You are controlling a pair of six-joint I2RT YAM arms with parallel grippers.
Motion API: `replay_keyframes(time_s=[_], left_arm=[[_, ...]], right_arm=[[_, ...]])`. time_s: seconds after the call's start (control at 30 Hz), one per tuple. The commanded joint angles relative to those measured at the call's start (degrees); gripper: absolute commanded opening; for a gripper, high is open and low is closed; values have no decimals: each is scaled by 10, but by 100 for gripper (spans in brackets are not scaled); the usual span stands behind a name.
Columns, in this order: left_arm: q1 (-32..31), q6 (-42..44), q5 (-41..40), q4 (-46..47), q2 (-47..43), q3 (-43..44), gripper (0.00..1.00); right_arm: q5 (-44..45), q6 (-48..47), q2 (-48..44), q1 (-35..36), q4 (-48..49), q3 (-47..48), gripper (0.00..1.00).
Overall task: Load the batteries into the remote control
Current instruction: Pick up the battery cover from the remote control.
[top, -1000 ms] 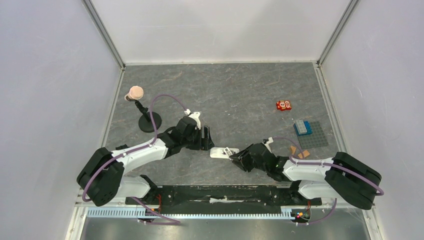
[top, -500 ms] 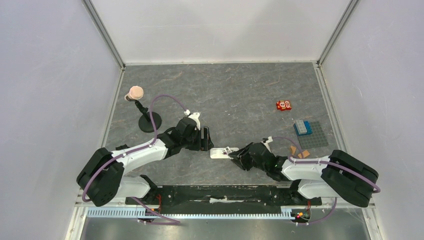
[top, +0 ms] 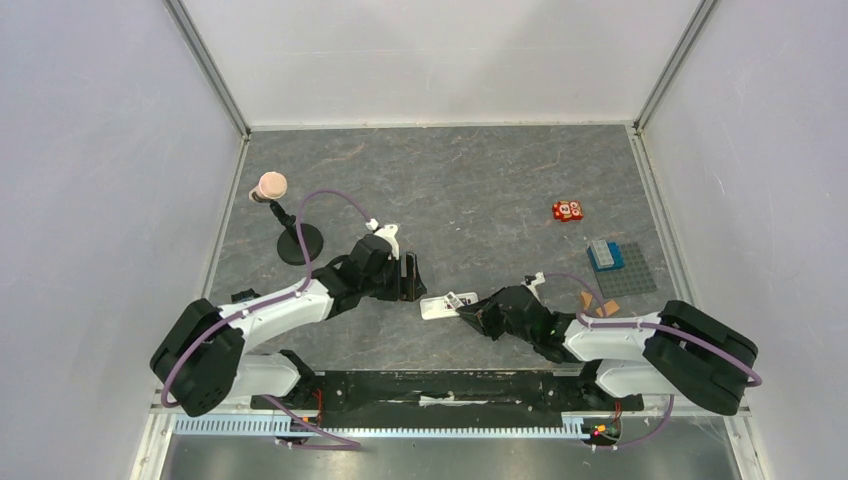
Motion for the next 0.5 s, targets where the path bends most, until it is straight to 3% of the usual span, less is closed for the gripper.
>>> replay_keyframes(time_s=[0.0,0.2,0.47], left_arm=[[1,3,-11,12,-19,-5,80],[1,2,-10,9,-22,-5,80],[1,0,-8,4,-28,-6,80]], right_arm=[[13,1,-13,3,-6,-10,10],[18,-8,-27,3,-6,-13,0],[24,-48,-28,3,38,-13,0]])
